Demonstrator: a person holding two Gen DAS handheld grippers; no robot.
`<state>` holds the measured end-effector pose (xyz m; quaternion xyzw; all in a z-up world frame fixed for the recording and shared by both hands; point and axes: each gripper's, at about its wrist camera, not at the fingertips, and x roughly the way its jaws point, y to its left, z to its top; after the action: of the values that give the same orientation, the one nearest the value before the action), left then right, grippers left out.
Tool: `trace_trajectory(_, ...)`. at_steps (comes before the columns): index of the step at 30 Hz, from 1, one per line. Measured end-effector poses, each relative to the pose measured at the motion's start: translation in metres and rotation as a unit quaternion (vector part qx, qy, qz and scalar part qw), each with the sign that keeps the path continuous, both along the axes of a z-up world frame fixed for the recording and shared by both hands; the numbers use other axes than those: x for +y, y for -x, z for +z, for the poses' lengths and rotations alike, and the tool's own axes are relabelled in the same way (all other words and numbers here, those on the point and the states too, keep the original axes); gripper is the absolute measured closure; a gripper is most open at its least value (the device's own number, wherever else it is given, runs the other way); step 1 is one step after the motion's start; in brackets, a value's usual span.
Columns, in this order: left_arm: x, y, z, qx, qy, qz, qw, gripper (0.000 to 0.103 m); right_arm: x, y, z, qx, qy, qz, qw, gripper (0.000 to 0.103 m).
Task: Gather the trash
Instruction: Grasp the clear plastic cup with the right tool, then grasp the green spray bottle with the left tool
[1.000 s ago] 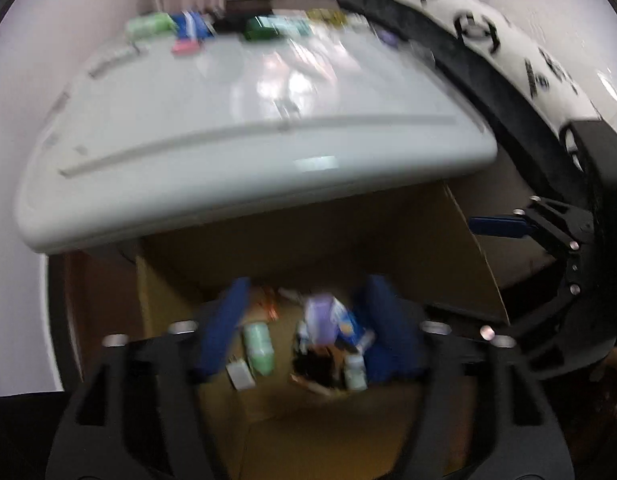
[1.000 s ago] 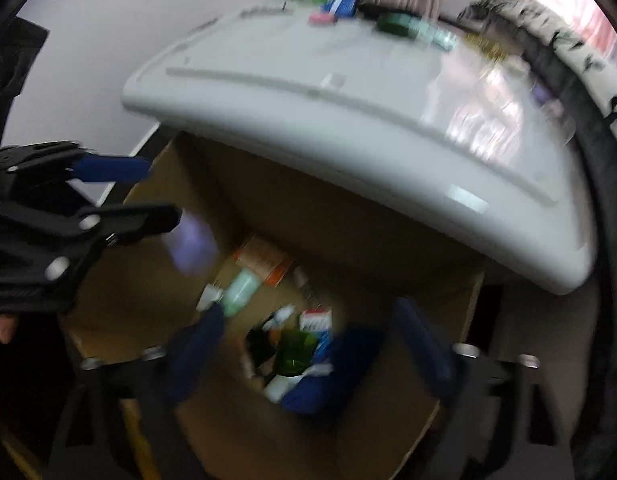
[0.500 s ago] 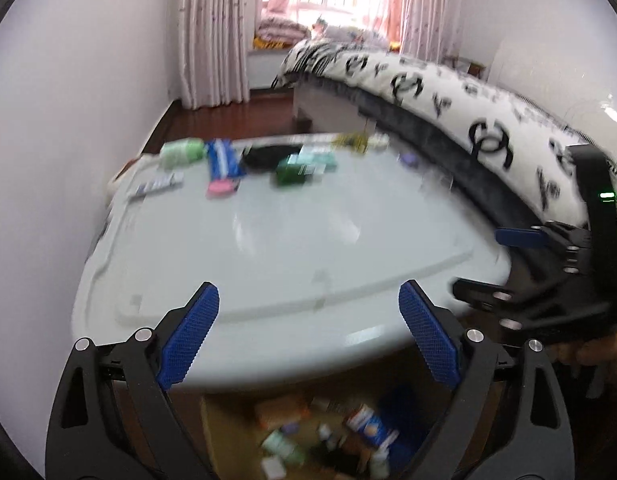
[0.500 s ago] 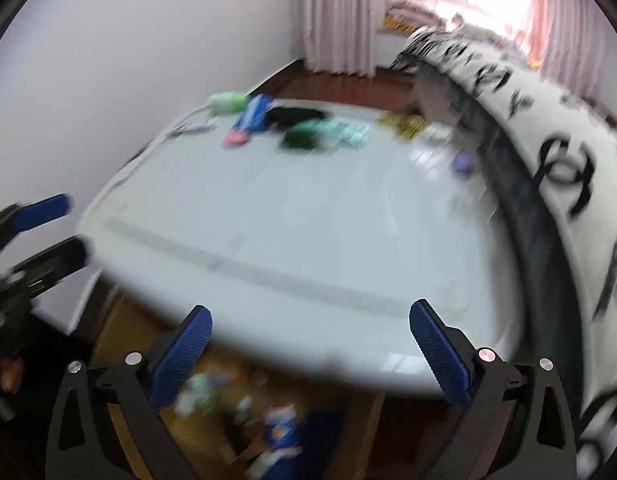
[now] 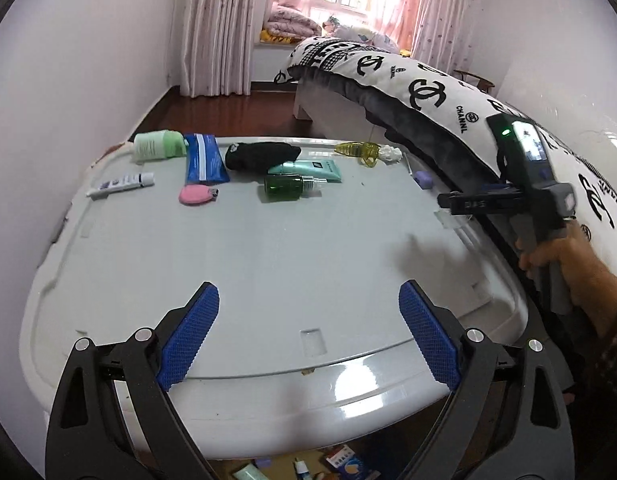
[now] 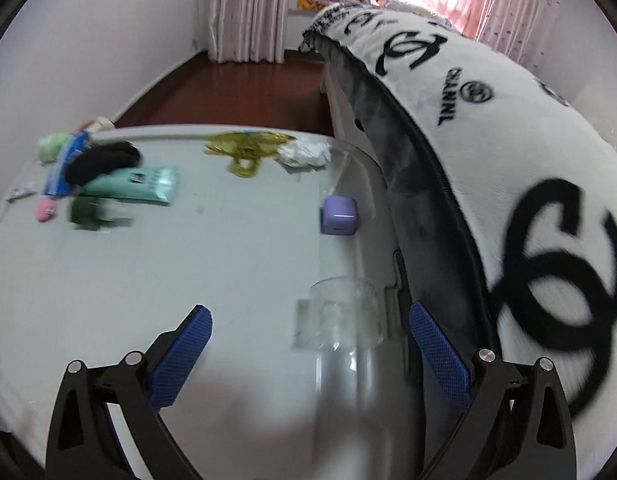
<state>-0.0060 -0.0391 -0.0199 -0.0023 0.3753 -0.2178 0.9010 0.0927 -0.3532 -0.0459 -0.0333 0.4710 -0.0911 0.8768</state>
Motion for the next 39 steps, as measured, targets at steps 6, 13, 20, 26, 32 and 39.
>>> trace_trajectory(6, -0.002, -0.003, 0.003, -0.01, -0.003, 0.001, 0.9999, 0.014, -0.005, -0.019, -0.019, 0.017, 0.012, -0.001, 1.0, 0.006)
trace_trajectory(13, -0.006, -0.008, -0.002, 0.0, -0.005, -0.003, 1.0, 0.014, -0.008, -0.027, -0.038, 0.042, 0.008, 0.002, 0.999, 0.031)
trace_trajectory(20, -0.002, -0.012, -0.004, 0.008, 0.0, 0.003, 1.0, 0.014, -0.007, -0.015, -0.029, 0.024, -0.065, 0.005, 0.998, 0.052)
trace_trajectory(26, 0.002, -0.02, -0.01, 0.014, -0.013, 0.019, 0.9996, 0.014, 0.043, 0.011, 0.014, -0.023, -0.082, 0.053, 0.995, 0.052)
trace_trajectory(32, 0.012, -0.04, -0.014, 0.021, -0.004, 0.05, 0.9985, 0.014, 0.094, 0.044, 0.059, -0.08, -0.096, 0.094, 0.988, 0.052)
trace_trajectory(39, -0.035, -0.106, -0.029, 0.044, -0.014, -0.002, 0.9989, 0.014, 0.09, 0.048, 0.065, -0.098, -0.095, 0.094, 0.986, 0.052)
